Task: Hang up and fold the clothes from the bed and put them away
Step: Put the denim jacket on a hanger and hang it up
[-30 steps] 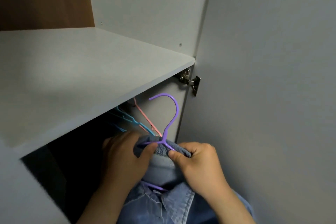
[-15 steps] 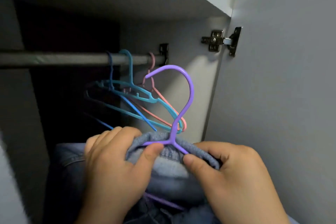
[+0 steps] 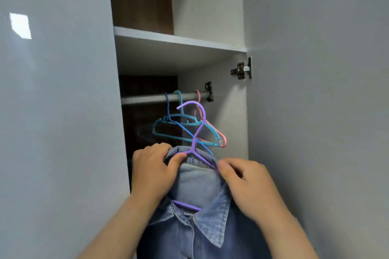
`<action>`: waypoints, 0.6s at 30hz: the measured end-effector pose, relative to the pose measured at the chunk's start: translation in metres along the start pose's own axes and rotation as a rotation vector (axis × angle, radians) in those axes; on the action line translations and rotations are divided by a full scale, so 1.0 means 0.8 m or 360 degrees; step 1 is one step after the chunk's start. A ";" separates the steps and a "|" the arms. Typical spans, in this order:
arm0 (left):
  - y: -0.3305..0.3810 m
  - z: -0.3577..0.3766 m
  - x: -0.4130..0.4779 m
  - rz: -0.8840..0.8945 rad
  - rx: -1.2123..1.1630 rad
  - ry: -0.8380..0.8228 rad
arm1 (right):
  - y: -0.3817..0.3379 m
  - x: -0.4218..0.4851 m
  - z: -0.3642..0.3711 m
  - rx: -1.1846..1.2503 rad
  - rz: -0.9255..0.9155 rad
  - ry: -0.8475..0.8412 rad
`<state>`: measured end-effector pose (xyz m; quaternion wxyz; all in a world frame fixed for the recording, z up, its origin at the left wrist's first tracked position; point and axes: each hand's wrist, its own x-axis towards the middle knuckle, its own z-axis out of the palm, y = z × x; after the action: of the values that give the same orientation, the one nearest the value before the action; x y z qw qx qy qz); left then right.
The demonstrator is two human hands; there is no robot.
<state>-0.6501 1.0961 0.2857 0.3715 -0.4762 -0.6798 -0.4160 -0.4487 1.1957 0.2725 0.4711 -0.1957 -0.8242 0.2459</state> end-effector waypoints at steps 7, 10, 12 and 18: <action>0.006 -0.004 0.056 -0.0179 0.0355 0.0128 | 0.037 0.016 -0.015 -0.0456 0.0205 0.0026; 0.001 -0.004 0.076 -0.0287 0.0229 0.0171 | 0.043 0.034 -0.015 -0.0463 0.0271 0.0070; -0.002 -0.003 0.083 -0.0347 0.0154 0.0223 | 0.039 0.047 -0.012 -0.0385 0.0251 0.0088; -0.013 0.008 0.088 -0.0442 0.0061 0.0314 | 0.023 0.091 -0.002 -0.0388 0.0078 -0.0054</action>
<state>-0.6801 1.1240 0.3447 0.3844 -0.3274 -0.7070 -0.4951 -0.4809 1.2514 0.3119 0.4236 -0.2675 -0.8508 0.1586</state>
